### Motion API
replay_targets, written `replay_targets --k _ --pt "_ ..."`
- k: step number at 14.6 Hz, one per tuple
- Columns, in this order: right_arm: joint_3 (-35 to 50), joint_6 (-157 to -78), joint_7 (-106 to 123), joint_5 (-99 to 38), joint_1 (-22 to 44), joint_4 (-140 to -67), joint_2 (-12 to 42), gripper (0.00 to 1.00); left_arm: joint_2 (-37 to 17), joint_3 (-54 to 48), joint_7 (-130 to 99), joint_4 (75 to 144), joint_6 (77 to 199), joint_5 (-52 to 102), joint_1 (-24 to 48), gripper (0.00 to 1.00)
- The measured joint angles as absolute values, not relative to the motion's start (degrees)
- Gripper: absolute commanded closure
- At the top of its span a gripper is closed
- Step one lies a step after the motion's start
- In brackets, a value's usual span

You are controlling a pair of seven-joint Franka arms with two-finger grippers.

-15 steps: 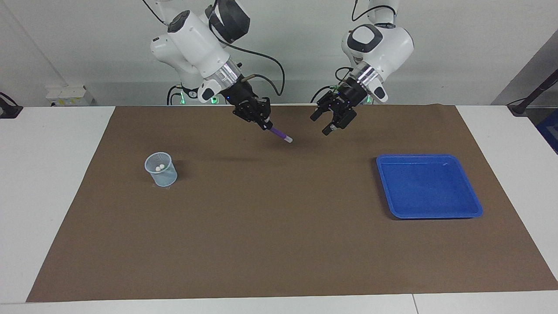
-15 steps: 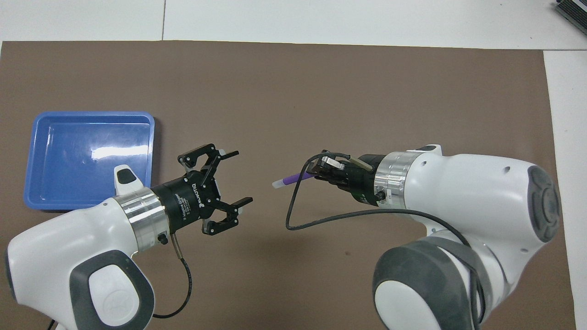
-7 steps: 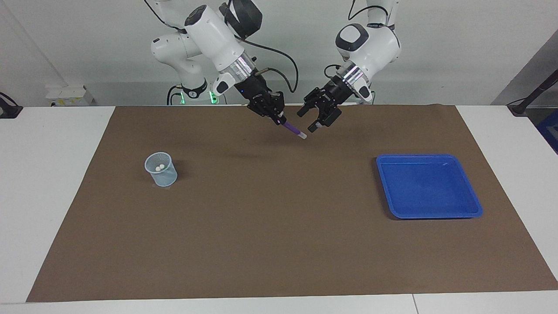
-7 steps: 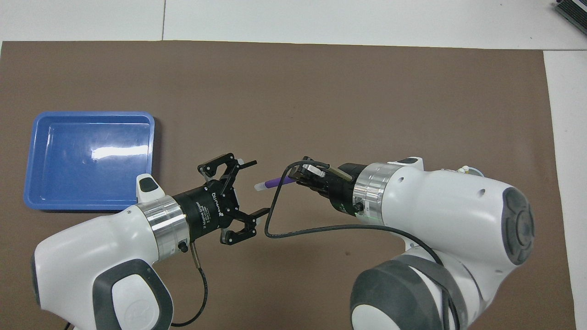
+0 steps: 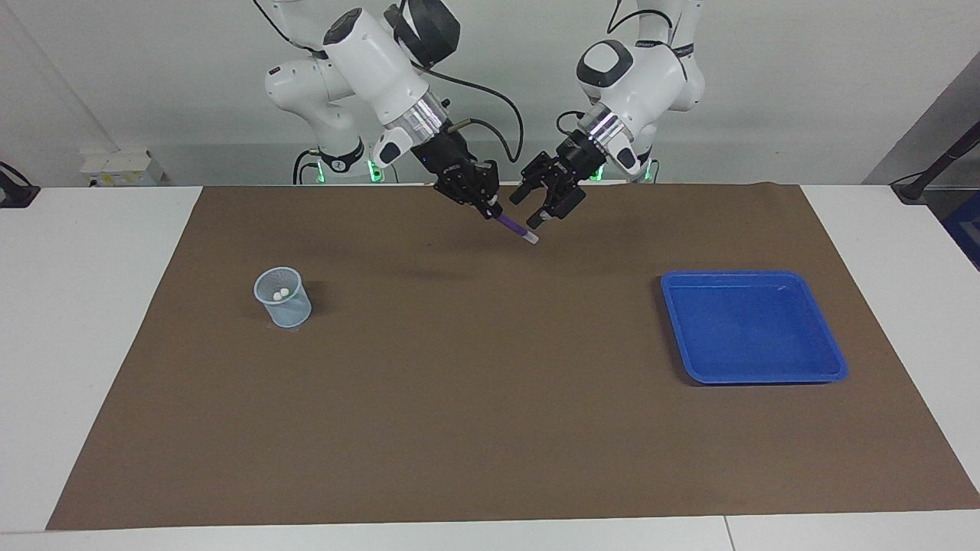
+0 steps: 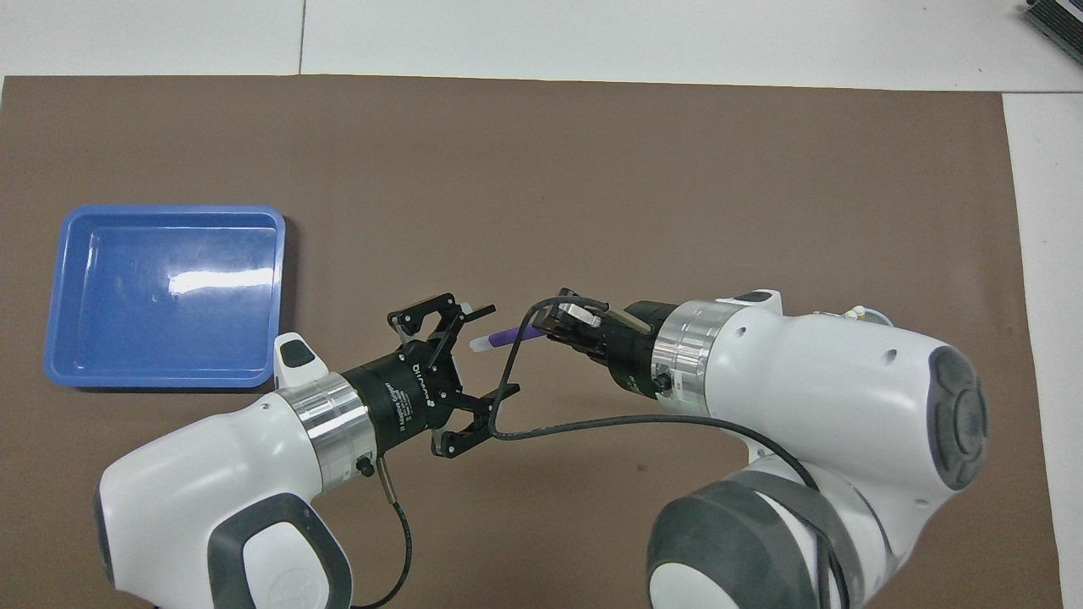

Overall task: Right arm passes pens to left for tray arrangement
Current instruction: 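Lift the purple pen and carry it toward the open left gripper, then close the left gripper on the purple pen held by the right gripper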

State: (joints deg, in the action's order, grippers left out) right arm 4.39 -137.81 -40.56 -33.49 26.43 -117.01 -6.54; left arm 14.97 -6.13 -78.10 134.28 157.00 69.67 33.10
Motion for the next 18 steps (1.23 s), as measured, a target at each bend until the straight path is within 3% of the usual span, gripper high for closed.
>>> replay_targets --k 3,7,12,16,18 --pt "4.4 -138.25 -40.55 -35.26 26.47 -117.01 -6.59 1.0 13.5 -6.23 -78.17 134.28 160.07 70.42 35.46 0.09" --pt "4.4 -138.44 -40.55 -35.43 26.56 -117.01 -6.65 1.0 13.12 -6.23 -78.18 134.26 160.28 70.46 35.73 0.23" --pt "4.4 -138.39 -40.55 -35.43 26.57 -117.27 -6.7 1.0 13.0 -6.04 -78.17 134.19 160.44 70.47 35.73 0.85" --pt "4.41 -138.08 -40.45 -35.53 26.6 -118.27 -7.19 1.0 12.92 -5.34 -78.3 133.96 161.34 70.49 35.62 1.0" --pt "4.41 -138.17 -40.45 -35.6 26.63 -118.36 -7.48 1.0 12.88 -5.33 -78.32 133.76 161.33 70.49 35.64 1.0"
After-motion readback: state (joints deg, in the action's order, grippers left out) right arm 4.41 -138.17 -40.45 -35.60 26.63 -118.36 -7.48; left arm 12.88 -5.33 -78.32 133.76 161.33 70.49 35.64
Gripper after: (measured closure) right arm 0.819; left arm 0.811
